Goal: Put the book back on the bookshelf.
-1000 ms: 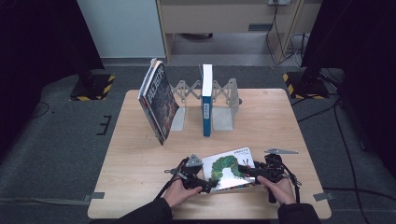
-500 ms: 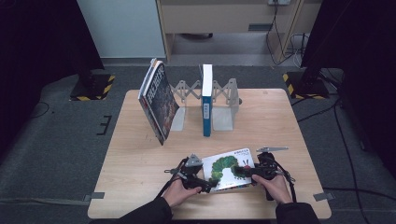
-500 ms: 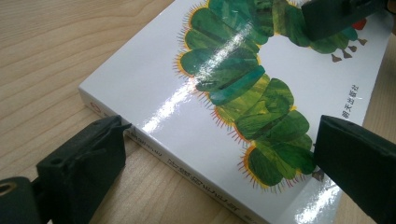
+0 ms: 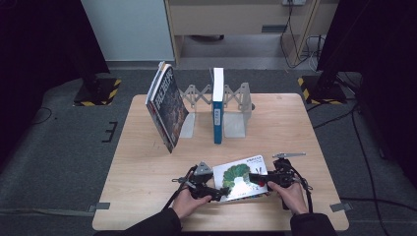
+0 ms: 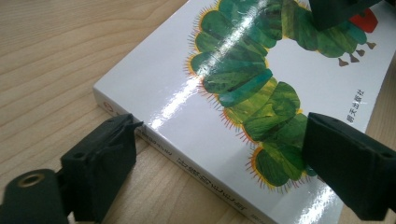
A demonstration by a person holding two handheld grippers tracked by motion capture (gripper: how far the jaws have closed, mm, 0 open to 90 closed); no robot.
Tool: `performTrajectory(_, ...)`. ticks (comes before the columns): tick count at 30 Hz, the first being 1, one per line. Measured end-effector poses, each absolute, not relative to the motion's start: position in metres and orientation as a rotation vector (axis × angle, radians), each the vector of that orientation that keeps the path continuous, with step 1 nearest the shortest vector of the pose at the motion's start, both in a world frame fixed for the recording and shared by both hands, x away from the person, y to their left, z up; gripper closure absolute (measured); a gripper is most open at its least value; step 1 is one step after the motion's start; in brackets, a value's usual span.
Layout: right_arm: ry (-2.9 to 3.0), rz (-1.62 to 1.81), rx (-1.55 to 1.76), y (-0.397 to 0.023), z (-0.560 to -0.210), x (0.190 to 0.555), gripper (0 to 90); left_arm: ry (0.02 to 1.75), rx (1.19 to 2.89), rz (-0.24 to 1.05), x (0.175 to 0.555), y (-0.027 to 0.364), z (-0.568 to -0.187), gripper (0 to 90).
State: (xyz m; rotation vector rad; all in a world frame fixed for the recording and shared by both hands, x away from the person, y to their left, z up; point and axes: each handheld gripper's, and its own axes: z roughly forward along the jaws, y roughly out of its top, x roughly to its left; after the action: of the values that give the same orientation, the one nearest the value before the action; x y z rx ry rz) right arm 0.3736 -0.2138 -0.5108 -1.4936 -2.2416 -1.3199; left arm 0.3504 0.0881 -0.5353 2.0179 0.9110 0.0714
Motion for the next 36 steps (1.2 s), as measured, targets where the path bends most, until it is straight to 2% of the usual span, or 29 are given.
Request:
performTrajectory(3,-2.240,-1.332,-1.478,-0.215,-0.509,0.375,58.3,0.908,2.009,0.119,0.352,0.091,-0.532,17.6)
performTrajectory(20,-2.190,-1.462,-1.429,-0.223,-0.494,0.372,75.3,0.909,1.964,0.067,0.354,0.099,-0.522,17.3)
performTrajectory(36,-2.173,-1.545,-1.351,-0.224,-0.480,0.368,82.7,0.893,1.954,0.031,0.352,0.098,-0.520,16.4)
